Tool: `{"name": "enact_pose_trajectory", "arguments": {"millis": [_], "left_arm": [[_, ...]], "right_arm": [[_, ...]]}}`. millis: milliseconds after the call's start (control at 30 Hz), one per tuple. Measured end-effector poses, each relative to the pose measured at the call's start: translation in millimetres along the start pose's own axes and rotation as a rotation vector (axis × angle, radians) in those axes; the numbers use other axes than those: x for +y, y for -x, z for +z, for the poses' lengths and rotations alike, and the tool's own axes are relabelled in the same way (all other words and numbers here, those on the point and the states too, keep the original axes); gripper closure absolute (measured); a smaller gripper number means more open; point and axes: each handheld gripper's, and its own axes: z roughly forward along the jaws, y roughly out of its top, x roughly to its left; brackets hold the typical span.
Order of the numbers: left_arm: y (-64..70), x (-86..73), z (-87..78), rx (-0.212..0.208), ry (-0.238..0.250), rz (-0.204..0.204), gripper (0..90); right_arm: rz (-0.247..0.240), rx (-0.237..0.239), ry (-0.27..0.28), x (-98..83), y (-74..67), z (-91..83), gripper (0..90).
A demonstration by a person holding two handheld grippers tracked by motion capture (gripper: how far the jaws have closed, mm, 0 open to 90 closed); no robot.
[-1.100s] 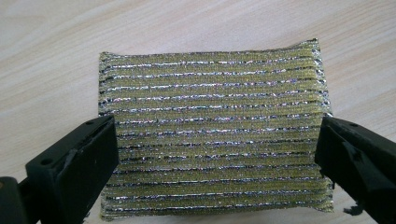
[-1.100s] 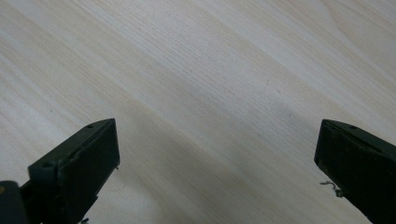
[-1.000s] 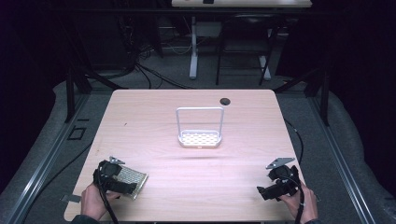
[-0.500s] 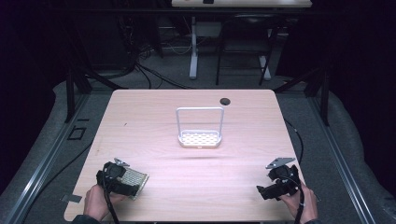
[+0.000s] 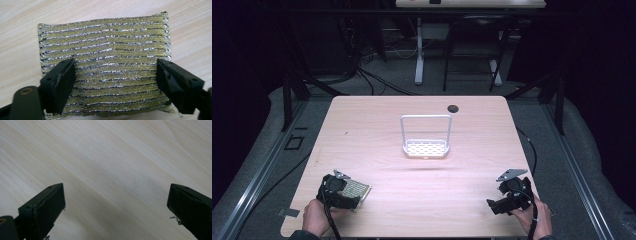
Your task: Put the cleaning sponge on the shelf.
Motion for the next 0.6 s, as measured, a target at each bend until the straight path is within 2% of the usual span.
{"name": "enact_pose_trajectory", "arguments": {"millis": [100, 233, 400, 433, 533, 600], "left_arm": [[-2.0, -0.6, -1.1, 0.007, 0.013, -0.006, 31.0], [-2.7, -0.9, -3.0, 0.045, 0.034, 0.017, 40.1], [0.2, 0.4, -4.6, 0.079, 0.044, 0.057, 46.5], [0.2, 0.4, -4.6, 0.079, 0.044, 0.057, 47.7], [1.9, 0.9, -6.3, 0.079, 0.056, 0.1, 50.6], [2.2, 0.8, -6.8, 0.074, 0.064, 0.104, 52.4]], "right_arm": [[0.0, 0.001, 0.0, -0.1, 0.2, -0.1, 2.0], [-0.004, 0.005, -0.002, 0.2, 0.0, -0.7, 2.4], [-0.01, 0.002, 0.003, 0.8, -0.6, -1.7, 3.0], [-0.01, 0.002, 0.003, 0.8, -0.6, -1.7, 3.0], [-0.01, 0.002, 0.005, 1.3, -1.4, -2.0, 3.5], [-0.01, 0.004, 0.004, 1.3, -1.4, -2.0, 4.0]]}}
